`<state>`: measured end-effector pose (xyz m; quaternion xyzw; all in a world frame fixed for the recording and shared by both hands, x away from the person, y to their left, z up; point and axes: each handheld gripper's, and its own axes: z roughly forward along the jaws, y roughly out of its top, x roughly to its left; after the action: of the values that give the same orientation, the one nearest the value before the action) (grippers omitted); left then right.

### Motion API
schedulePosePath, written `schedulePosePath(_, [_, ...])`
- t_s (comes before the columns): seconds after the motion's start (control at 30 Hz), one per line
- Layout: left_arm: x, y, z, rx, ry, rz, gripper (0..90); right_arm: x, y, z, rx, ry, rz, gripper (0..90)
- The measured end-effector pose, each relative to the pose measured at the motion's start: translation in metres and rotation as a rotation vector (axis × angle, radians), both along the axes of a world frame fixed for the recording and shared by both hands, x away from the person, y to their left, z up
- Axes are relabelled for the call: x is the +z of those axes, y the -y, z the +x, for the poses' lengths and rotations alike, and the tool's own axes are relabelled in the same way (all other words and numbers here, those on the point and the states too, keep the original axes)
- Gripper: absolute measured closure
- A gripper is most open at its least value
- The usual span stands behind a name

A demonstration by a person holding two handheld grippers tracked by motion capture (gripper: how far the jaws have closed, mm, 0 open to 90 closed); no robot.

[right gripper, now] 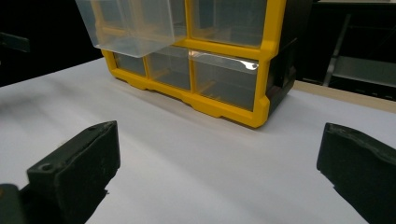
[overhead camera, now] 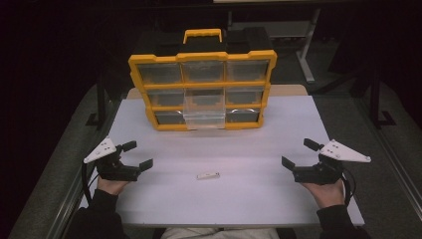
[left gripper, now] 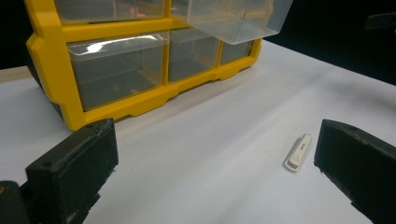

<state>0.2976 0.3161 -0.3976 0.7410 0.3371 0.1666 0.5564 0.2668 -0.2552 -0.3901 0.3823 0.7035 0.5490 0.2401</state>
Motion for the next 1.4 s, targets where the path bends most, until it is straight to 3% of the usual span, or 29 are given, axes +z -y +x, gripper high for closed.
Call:
schedulePosePath(0.67, [-0.001, 0.001, -0.001, 0.007, -0.01, 0.006, 0.0, -0.001, -0.004, -0.004, 0.01, -0.023, -0.001, 0.0])
schedulePosePath(1.13, [-0.003, 0.003, 0.0, -0.005, -0.02, 0.029, 0.0, 0.0, -0.019, 0.002, 0.068, -0.058, -0.005, 0.0])
schedulePosePath(1.4, [-0.005, 0.005, 0.001, -0.009, -0.03, 0.036, 0.0, 0.001, -0.032, 0.007, 0.108, -0.072, -0.047, 0.0])
